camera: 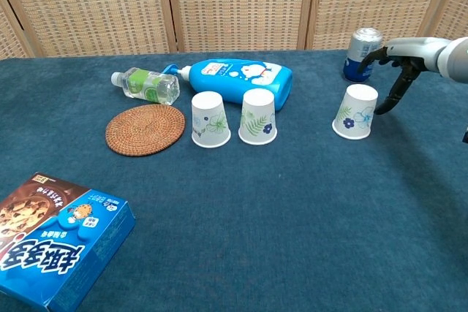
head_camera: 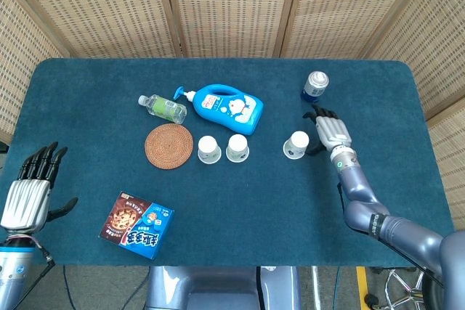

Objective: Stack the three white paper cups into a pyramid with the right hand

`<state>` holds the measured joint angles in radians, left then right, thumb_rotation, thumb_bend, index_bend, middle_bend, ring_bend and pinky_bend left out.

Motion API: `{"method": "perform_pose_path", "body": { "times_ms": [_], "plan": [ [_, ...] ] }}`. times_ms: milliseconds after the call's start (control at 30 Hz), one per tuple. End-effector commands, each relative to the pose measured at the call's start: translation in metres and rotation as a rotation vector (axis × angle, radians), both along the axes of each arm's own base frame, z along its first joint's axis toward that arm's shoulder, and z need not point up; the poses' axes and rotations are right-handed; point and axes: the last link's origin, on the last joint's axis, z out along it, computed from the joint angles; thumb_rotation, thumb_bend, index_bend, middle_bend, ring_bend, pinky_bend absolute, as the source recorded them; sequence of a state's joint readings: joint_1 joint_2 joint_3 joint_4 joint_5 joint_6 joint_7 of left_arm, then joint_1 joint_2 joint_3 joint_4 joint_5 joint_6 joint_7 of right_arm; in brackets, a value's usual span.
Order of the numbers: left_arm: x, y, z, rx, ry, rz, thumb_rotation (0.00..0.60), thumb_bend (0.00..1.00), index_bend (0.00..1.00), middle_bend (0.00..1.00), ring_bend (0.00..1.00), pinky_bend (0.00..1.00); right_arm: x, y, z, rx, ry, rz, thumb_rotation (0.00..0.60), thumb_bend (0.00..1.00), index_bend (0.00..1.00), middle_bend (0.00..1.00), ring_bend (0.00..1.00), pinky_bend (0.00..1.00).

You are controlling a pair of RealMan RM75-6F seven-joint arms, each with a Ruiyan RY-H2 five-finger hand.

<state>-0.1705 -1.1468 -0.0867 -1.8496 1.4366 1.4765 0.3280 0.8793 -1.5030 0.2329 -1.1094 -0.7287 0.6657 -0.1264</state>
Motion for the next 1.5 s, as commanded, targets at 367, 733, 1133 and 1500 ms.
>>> {"method": "perform_pose_path", "body": {
  "times_ms": [367,733,1133,1500],
  "plan": [
    [0.0,0.002,-0.005,-0.014,0.013,0.008,0.6,0.23,0.05,0.0,0.0,0.08,0.001,-0.002,-0.016,0.015,-0.033,0.013,0.6,0.15,0.39,0.0,0.0,0.06],
    [-0.001,0.002,-0.004,-0.014,0.008,0.011,0.6,0.23,0.06,0.0,0.0,0.08,0.01,-0.001,-0.02,0.01,-0.029,0.037,0.6,0.15,0.5,0.0,0.0,0.07],
    [0.0,0.001,-0.002,-0.018,0.004,0.007,0.6,0.23,0.06,0.0,0.0,0.08,0.04,0.001,0.007,-0.044,-0.015,0.119,0.6,0.15,0.52,0.0,0.0,0.07],
    [0.0,0.001,0.0,-0.017,-0.009,0.006,0.6,0.23,0.06,0.0,0.0,0.08,0.088,0.011,0.028,-0.073,-0.008,0.204,0.6,0.15,0.52,0.0,0.0,0.07]
  ]
}}
